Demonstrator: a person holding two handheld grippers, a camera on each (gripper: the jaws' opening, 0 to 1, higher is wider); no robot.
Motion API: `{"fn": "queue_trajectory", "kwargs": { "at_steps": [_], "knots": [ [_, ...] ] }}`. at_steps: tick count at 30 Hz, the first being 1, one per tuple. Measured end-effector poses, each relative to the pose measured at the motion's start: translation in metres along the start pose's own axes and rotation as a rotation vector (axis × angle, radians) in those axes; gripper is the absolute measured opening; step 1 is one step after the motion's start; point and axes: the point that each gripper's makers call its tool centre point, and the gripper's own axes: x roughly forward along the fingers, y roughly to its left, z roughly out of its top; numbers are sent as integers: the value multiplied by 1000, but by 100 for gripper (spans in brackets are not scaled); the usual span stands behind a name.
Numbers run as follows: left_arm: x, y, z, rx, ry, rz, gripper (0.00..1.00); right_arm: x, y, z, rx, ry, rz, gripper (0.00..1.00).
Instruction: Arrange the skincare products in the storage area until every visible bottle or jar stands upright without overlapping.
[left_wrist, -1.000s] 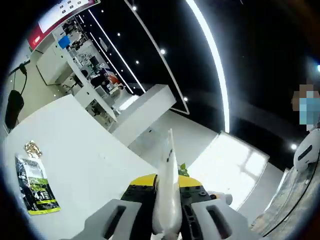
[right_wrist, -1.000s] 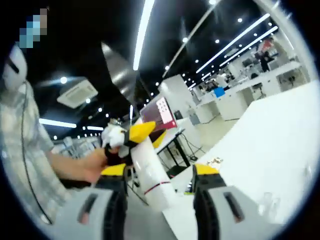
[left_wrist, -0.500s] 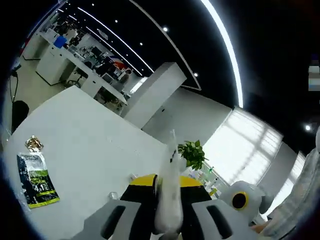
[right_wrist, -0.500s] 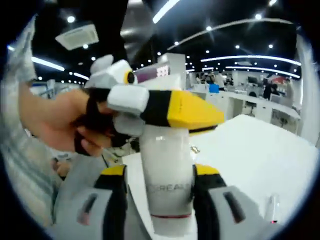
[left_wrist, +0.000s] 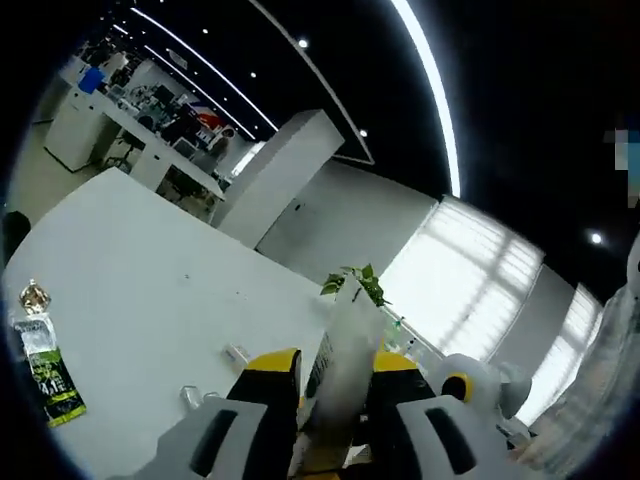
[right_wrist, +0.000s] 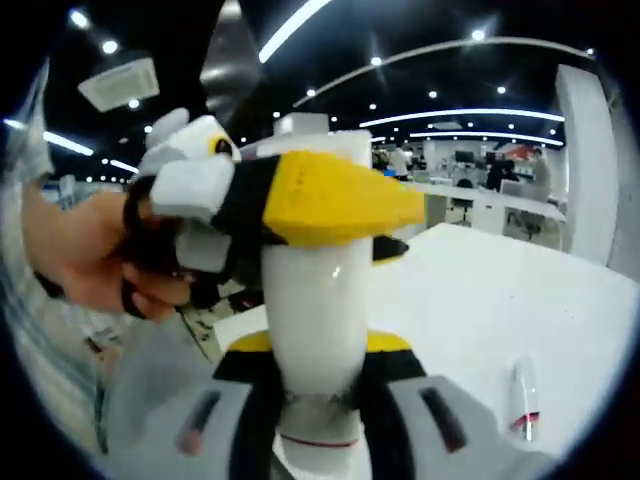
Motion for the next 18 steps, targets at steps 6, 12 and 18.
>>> {"fn": "queue_trajectory", "kwargs": {
  "at_steps": [6,12,18],
  "knots": [
    [-8,1,-2,76,6,-32,19,5,6,2,34,5,20,27],
    [-18,5,1,123,26,8,13,14,18,1,41,40,63,33],
    [-26,15,-2,162,73,5,11,9,31,-3,10,65,207,34]
  ]
}}
